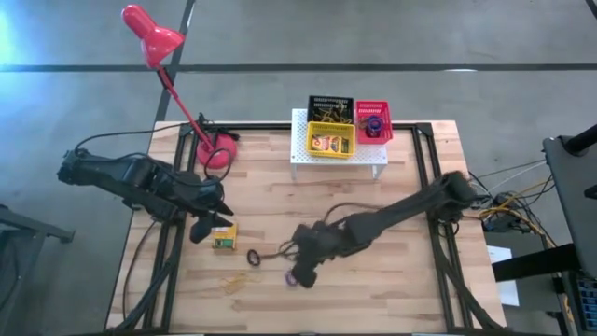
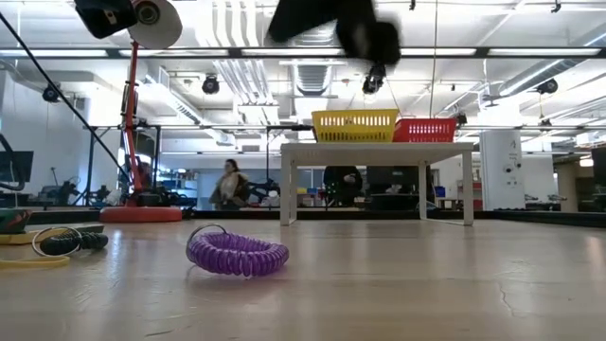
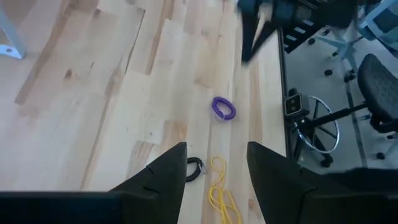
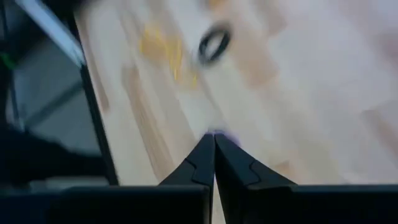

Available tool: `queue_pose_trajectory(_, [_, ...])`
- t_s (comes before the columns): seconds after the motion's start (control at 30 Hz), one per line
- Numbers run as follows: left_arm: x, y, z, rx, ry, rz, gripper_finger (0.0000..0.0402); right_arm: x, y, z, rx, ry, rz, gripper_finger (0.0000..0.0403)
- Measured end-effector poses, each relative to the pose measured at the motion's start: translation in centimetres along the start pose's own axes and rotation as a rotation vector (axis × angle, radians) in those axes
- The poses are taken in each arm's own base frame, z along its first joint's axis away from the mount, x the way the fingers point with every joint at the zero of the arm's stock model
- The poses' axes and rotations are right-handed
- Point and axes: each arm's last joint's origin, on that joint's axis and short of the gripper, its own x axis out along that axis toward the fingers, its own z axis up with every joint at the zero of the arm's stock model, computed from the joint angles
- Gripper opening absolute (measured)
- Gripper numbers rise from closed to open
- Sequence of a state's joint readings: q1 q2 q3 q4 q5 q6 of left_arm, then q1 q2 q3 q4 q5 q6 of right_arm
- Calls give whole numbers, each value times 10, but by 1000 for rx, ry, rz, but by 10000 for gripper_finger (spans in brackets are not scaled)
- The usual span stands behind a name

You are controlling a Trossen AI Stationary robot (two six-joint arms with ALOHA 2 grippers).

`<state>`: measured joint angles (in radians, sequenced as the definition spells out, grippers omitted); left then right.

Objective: Pick & Place Office Desk Supplies
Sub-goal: Put the purple spring keychain in the red bin on the shelf

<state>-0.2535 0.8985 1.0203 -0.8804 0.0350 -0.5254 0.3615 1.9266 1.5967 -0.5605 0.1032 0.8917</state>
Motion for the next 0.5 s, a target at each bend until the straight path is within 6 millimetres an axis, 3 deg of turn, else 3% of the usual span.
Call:
queue_pose_trajectory(0.23, [-2,-1,2,79,-34,-15,173,-112,-17,19,130,-226,-135,8])
queue_pose_trajectory(0.4, [-2,-3,8,86,-111,-5,173,-185,-52,21,213,-305,-250,8])
queue_pose_trajectory(0.5, [-3,-5,14,82,-190,13,173,-219,-78,22,247,-324,-334,8])
